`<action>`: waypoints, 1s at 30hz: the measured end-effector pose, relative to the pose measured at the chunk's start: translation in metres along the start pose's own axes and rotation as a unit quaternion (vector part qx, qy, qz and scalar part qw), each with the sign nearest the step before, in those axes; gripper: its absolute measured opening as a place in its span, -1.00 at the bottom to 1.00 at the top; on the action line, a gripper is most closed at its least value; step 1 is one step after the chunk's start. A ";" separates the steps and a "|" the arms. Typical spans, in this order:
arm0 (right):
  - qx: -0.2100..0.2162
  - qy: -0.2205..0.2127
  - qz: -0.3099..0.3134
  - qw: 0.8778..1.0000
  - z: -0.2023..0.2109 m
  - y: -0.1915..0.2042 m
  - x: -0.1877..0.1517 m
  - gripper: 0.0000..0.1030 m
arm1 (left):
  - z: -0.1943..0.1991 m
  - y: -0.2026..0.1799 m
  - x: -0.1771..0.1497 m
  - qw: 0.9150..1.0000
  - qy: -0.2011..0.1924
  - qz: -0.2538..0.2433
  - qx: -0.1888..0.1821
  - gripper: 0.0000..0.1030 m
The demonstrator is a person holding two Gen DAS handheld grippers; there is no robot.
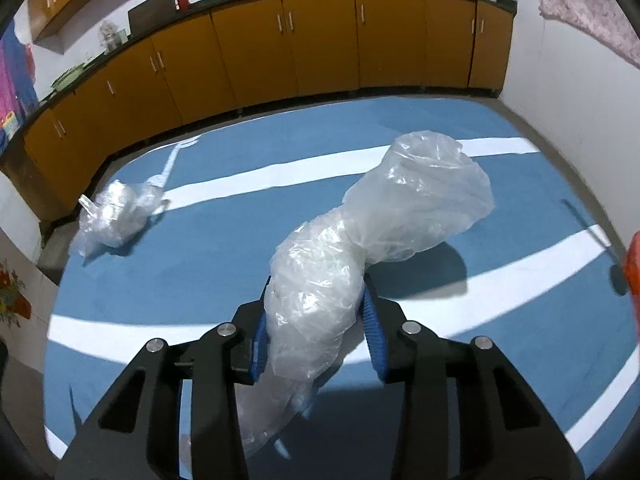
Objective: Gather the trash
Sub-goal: 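Grasp the long clear bag with the right tool while the left tool grasps a clear bag, then carry both clear bags over the basket and release them inside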
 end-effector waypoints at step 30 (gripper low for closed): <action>0.001 -0.052 -0.048 0.998 0.069 -0.132 -0.022 -0.22 | -0.178 -0.130 0.043 0.973 0.142 -0.125 -0.130 -0.27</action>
Point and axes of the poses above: each gripper's, at about its wrist camera, not at the fingertips, and z roughly against the way its jaws point, y to its left, x to its top, the point moved 1 cm from there along -z, roughly the way its jaws point, and after that the axes turned 3 degrees about -y, right-handed, at the moved point
